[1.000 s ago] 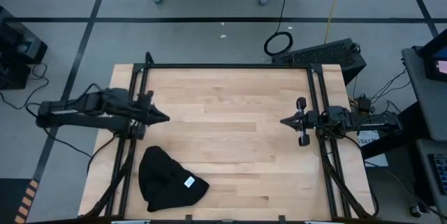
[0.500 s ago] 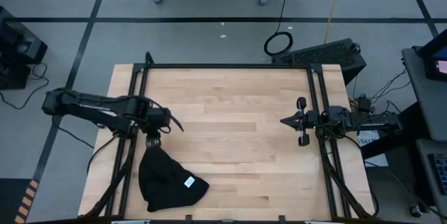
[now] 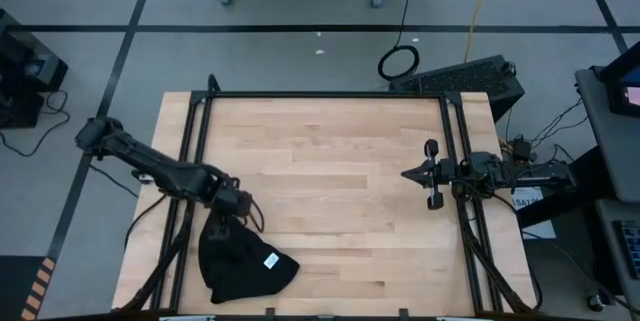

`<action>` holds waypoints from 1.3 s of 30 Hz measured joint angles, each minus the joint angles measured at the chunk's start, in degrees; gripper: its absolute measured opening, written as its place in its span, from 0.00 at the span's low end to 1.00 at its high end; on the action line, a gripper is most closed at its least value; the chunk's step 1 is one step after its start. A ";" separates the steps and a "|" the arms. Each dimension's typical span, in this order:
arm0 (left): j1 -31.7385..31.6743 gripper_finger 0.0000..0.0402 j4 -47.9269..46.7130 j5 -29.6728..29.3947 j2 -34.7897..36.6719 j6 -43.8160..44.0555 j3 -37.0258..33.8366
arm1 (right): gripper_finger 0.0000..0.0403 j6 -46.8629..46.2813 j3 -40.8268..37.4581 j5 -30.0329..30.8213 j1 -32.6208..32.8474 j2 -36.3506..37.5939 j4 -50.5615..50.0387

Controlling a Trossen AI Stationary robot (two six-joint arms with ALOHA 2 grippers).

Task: Roll towel
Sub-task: Roll the black microfiber towel

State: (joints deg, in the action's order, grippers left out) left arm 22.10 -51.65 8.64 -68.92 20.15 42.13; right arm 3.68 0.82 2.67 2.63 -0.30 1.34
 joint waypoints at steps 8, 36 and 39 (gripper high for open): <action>4.86 0.53 6.32 3.80 -7.71 -6.67 0.00 | 0.00 -2.27 0.00 -0.02 0.00 0.00 -0.02; 1.12 0.00 12.82 -38.42 -6.11 -30.76 13.86 | 0.00 -31.95 0.02 9.86 0.09 -11.16 5.95; 0.38 0.00 17.61 -39.57 -5.54 -35.37 14.28 | 0.00 -31.19 0.01 9.84 0.09 -15.82 11.07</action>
State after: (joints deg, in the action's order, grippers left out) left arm 22.47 -34.03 -30.93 -74.45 -15.22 56.41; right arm -27.51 0.83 12.51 2.72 -16.11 12.41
